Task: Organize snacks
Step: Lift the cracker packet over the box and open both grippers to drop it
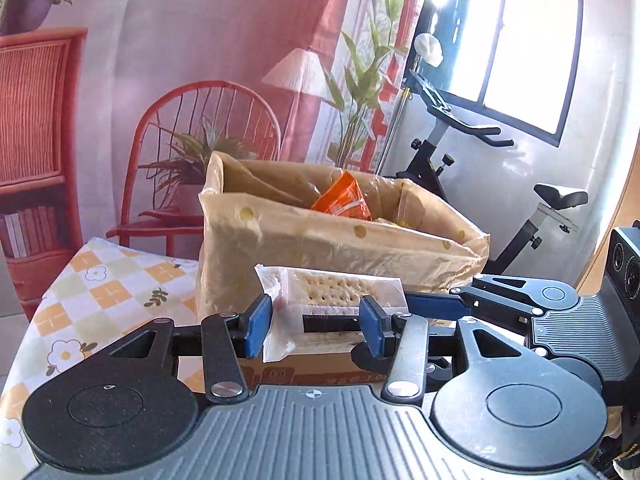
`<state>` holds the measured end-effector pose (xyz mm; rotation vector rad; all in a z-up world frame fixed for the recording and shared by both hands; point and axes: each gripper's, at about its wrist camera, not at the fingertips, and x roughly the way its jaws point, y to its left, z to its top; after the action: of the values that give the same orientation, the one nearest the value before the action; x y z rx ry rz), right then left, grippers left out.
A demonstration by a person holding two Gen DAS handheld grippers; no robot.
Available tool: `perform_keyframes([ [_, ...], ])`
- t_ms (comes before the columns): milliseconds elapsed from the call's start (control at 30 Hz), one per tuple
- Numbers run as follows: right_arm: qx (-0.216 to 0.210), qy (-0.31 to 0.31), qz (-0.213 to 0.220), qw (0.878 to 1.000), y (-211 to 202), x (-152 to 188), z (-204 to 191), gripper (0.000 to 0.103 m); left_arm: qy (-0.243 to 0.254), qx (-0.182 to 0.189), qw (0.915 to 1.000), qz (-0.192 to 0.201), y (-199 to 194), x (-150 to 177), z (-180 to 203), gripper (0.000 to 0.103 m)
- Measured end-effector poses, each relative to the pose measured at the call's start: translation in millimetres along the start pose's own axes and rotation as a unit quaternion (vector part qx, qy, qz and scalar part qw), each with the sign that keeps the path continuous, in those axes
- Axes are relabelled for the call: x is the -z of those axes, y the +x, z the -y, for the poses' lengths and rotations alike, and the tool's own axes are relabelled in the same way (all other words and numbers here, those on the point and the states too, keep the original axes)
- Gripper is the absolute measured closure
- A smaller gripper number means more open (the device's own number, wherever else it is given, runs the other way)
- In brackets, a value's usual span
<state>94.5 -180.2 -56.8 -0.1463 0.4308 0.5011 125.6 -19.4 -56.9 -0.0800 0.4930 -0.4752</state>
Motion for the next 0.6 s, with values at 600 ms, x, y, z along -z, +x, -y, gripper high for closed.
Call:
perform_keyframes([
  [600,0.042,-0.003,-0.03,0.999,59,-91,107,0.047,-0.02,0.029,0.9986,-0.039,120,-99,-12,0.053],
])
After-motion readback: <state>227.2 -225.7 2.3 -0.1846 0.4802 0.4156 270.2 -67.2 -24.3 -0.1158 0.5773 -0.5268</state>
